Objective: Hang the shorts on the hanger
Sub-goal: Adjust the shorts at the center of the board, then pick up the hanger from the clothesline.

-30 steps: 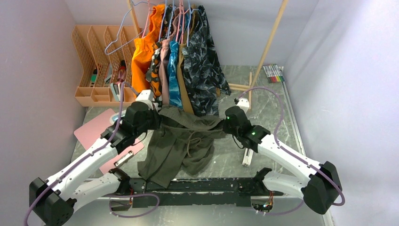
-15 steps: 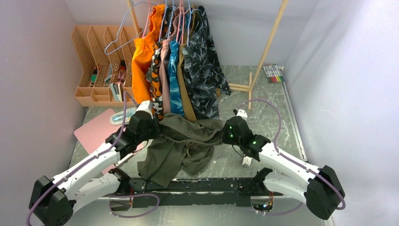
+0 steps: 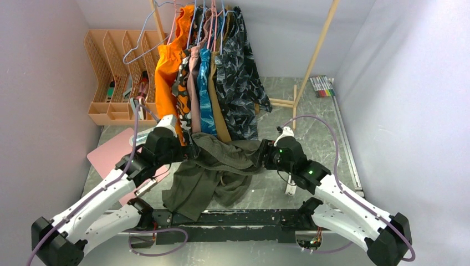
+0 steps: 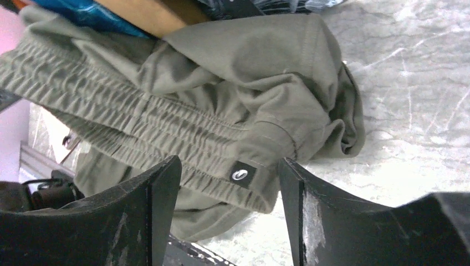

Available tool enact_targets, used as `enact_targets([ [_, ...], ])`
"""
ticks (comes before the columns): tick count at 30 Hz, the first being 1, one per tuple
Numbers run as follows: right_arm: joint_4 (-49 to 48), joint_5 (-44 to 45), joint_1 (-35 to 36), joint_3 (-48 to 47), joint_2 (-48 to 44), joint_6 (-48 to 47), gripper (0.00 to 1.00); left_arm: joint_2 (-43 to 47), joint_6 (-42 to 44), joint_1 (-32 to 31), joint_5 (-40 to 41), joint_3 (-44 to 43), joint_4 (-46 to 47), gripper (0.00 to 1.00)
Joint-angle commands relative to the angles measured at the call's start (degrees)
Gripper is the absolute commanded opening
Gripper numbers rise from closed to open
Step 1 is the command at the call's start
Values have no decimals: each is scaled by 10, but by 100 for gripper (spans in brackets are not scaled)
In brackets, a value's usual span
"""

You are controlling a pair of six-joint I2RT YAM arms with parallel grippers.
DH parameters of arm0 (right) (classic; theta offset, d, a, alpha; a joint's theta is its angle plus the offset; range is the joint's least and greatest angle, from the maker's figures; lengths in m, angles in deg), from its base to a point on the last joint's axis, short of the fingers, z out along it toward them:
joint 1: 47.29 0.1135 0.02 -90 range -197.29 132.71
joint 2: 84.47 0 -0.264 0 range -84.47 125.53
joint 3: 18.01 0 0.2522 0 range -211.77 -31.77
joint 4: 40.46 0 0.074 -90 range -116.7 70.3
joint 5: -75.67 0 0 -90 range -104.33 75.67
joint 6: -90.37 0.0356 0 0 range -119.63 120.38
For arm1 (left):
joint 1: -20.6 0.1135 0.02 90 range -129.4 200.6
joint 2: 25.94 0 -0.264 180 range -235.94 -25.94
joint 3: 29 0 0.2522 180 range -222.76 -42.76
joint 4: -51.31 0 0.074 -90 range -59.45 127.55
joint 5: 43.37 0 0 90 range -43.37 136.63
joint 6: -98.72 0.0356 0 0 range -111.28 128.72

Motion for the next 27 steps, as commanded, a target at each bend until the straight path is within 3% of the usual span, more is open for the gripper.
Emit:
enact_targets([
  [1,27,-45,-2,-29,-13,-31,71,25,18,1,7,-56,-62,99],
  [6,39,-58,-2,-46,-25,-56,72,41,18,1,45,-112,-130,99],
  [13,15,-64,-2,-35,-11,-63,71,39,52,1,178,-207,-181,99],
  [20,27,-62,-2,-86,-12,-103,71,-41,151,3,236,-365,-154,99],
  [27,17,-32,-2,-114,-27,-99,71,-83,227,15,257,-464,-88,99],
])
